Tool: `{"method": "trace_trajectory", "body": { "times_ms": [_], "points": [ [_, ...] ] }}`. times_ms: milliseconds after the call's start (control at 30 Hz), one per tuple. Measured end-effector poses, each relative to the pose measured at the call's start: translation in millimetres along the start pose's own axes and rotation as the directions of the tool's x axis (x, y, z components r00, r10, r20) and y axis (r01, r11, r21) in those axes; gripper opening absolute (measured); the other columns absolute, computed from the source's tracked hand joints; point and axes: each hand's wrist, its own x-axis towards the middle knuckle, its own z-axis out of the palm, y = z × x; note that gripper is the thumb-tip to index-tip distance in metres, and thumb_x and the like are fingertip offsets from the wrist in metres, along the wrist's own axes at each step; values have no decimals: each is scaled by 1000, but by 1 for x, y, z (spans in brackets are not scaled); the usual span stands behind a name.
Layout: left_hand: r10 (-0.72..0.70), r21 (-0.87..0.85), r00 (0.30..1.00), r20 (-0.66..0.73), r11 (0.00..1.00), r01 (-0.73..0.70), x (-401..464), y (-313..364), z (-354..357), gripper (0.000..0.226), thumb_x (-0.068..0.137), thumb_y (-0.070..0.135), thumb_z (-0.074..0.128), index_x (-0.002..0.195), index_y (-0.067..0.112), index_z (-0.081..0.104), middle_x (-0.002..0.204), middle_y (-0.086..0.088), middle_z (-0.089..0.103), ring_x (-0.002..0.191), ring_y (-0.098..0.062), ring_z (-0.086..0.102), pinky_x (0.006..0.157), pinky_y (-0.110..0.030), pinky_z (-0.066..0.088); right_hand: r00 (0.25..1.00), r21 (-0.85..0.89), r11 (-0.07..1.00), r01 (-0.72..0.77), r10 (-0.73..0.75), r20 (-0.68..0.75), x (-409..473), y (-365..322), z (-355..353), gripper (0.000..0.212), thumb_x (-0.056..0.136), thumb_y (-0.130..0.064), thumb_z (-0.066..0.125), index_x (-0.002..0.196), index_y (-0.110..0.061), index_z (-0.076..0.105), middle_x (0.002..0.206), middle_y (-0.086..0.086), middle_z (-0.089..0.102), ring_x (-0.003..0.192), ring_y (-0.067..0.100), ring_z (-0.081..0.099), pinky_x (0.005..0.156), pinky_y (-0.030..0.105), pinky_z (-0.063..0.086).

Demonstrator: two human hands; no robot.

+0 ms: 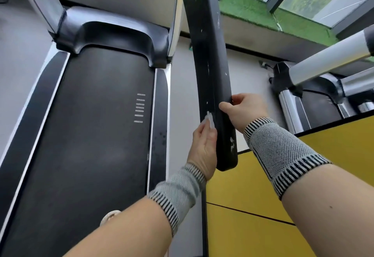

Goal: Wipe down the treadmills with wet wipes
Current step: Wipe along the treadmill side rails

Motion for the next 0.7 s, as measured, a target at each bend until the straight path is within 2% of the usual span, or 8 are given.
{"method": "trace_trajectory", "body": {
  "times_ms": [67, 133, 267, 400, 467, 533, 600, 700],
  "points": [
    [93, 196, 995, 21, 976, -96, -22, -12, -2, 78, 85, 72, 22, 151, 30, 23, 150, 8, 33, 137, -4, 32, 114, -32, 31, 1000, -1, 1000, 1, -1, 3, 0, 0, -1, 30, 85, -31, 65, 109, -12, 67, 94, -1, 65, 95, 18, 63, 90, 33, 51],
    [123, 256, 991, 59, 957, -134, -26, -17, -2, 84, 82, 74, 17, 152, 29, 18, 155, 12, 26, 140, 3, 22, 118, -29, 21, 1000, -9, 1000, 5, -5, 0, -1, 0, -1, 32, 86, -31, 65, 111, -11, 67, 97, 0, 66, 96, 18, 63, 91, 32, 50],
    [66, 42, 993, 97, 997, -71, 7, 9, -3, 62, 91, 65, 29, 146, 37, 27, 128, 24, 47, 113, 15, 46, 94, -14, 40, 1000, -20, 1000, 10, -10, -11, 0, -1, -1, 31, 86, -30, 65, 110, -11, 67, 95, -1, 65, 95, 18, 63, 90, 30, 50],
    [8, 12, 996, 93, 1000, -9, -4, -12, 5, 93, 66, 94, 31, 147, 48, 21, 149, 8, 39, 133, -9, 41, 110, -42, 37, 1000, -44, 999, 13, -13, -8, 0, -1, -2, 32, 86, -31, 64, 110, -11, 67, 102, 1, 68, 96, 19, 62, 89, 30, 49],
    [-14, -5, 997, 75, 1000, 15, -10, -17, 7, 97, 59, 98, 32, 144, 53, 21, 152, 9, 35, 137, -11, 36, 114, -44, 32, 1000, -54, 998, 11, -12, 0, 1, -1, -2, 31, 86, -31, 63, 109, -12, 68, 98, 1, 67, 96, 19, 63, 88, 29, 49],
    [-2, -9, 995, 103, 1000, 3, 2, -8, 5, 82, 73, 88, 32, 144, 47, 27, 143, 3, 46, 128, -11, 48, 104, -39, 44, 1000, -65, 998, 12, -12, 1, 1, -2, -2, 29, 86, -32, 63, 107, -12, 68, 93, -1, 65, 95, 19, 62, 86, 27, 48],
    [25, -38, 994, 109, 999, -21, 21, 9, 0, 68, 86, 71, 32, 144, 36, 32, 123, -1, 58, 109, -11, 60, 84, -25, 52, 1000, -68, 998, 15, -15, -3, 1, -2, -1, 30, 86, -32, 63, 108, -12, 68, 94, 0, 65, 94, 18, 62, 85, 27, 48],
    [-39, -147, 993, 115, 987, 56, 28, 12, -2, 78, 80, 76, 37, 146, 33, 31, 118, 1, 59, 105, -10, 61, 76, -22, 53, 1000, -78, 997, 15, -15, -5, 1, -1, 0, 30, 86, -32, 63, 109, -13, 67, 95, 0, 65, 96, 19, 62, 85, 27, 47]
  ]
}}
